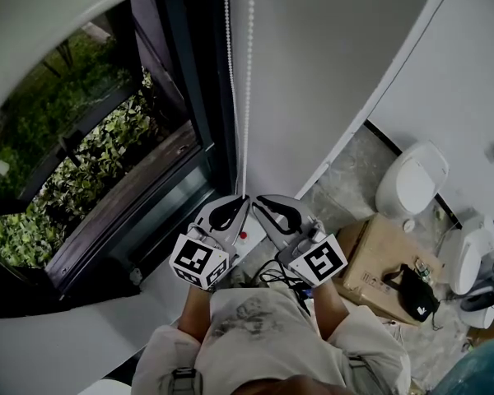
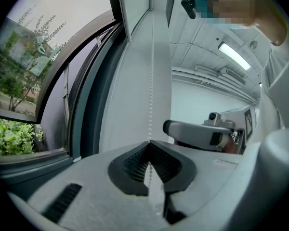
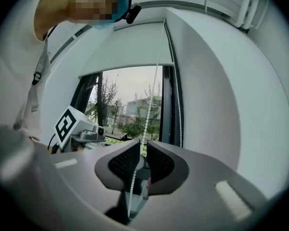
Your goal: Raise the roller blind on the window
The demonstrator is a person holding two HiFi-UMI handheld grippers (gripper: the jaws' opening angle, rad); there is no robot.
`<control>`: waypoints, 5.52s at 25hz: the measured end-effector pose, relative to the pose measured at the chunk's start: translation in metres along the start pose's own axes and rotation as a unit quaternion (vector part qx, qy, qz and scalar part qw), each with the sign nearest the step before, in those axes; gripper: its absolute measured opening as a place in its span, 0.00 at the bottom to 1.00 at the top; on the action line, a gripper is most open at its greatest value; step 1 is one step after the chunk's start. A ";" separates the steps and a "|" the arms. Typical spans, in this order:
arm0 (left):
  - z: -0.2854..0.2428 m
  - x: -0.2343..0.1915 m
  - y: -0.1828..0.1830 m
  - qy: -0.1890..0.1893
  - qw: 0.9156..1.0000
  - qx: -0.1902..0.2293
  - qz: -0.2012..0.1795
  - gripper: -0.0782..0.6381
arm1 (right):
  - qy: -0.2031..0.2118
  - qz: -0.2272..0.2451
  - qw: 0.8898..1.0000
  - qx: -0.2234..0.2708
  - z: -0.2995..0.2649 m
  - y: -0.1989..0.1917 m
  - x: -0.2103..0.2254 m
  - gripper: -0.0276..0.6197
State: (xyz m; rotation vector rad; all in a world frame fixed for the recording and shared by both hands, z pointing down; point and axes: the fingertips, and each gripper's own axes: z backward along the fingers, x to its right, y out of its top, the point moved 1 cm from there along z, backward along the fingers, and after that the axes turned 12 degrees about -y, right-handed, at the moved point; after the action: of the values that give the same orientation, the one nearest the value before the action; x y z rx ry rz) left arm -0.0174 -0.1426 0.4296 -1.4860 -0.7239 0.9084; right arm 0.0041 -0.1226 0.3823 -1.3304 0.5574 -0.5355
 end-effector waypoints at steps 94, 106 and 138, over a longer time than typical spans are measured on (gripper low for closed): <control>0.011 0.004 -0.132 0.007 0.993 -0.089 0.077 0.17 | -0.014 -0.021 0.998 -0.061 -0.015 -0.062 -0.010 0.06; 0.035 0.001 -0.010 0.028 0.999 0.017 0.017 0.26 | -0.014 -0.019 0.998 -0.063 -0.018 -0.064 -0.004 0.06; -0.001 0.009 0.117 0.018 0.989 0.089 -0.114 0.13 | -0.009 0.000 0.999 -0.044 -0.022 -0.062 -0.013 0.06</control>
State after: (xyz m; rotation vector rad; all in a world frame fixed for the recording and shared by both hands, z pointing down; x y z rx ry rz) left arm -0.0190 -0.1491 0.3125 -1.2311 -0.7494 0.7496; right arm -0.0226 -0.1407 0.4410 -1.4181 0.5719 -0.5023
